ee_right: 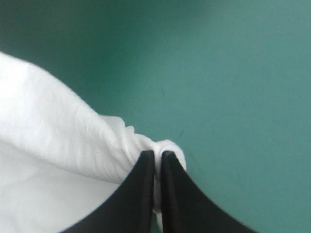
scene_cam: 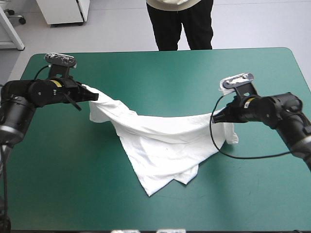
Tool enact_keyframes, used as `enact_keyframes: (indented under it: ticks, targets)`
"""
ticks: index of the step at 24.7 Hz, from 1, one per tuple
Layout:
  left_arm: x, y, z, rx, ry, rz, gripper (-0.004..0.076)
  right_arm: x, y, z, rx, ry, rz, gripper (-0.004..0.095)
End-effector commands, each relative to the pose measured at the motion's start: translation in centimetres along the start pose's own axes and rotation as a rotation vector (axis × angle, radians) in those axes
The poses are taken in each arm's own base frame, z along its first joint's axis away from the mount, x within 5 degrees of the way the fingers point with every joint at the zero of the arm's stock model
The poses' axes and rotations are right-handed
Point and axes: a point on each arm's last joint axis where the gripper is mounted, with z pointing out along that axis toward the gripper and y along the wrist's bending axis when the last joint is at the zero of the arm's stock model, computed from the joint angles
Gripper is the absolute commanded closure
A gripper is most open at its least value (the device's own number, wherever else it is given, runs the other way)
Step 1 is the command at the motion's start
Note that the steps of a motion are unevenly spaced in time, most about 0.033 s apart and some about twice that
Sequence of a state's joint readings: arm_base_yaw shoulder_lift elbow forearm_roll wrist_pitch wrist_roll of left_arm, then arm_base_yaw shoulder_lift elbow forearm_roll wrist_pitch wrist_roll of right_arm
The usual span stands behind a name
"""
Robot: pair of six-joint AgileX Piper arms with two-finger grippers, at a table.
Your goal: Fold the cloth
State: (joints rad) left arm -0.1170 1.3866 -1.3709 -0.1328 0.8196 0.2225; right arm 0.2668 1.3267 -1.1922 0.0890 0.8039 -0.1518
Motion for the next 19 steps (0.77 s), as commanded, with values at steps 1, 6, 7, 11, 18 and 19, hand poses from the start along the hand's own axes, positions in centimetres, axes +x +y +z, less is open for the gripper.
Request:
enact_keyframes:
  ticks: [1,6,7,11,18,19]
  targets:
    - [-2.8,0.7,1.1,-0.049,-0.250,-0.033,0.0733,-3.2,-1.0,2.0,0.052,-0.185,-0.014,0.0925]
    - [-3.8,1.5,5.6,-0.075,-0.332,-0.070,0.0733,-5.2,-3.1,6.2,0.097,-0.199,0.007,0.0925]
    - [-3.8,1.6,6.6,-0.072,-0.326,-0.080,0.0733,-5.5,-3.7,7.0,0.107,-0.196,0.017,0.0925]
    - [-3.5,1.7,9.5,-0.058,-0.321,-0.127,0.0729,-6.2,-5.4,9.0,0.121,-0.142,0.019,0.0878]
    - [-2.3,1.7,13.0,-0.026,-0.248,-0.203,0.0238,-7.5,-7.3,10.6,0.128,-0.138,0.045,0.0416]
    - [-2.2,1.7,13.1,-0.024,-0.237,-0.199,0.0241,-7.6,-7.3,10.2,0.129,-0.141,0.045,0.0420]
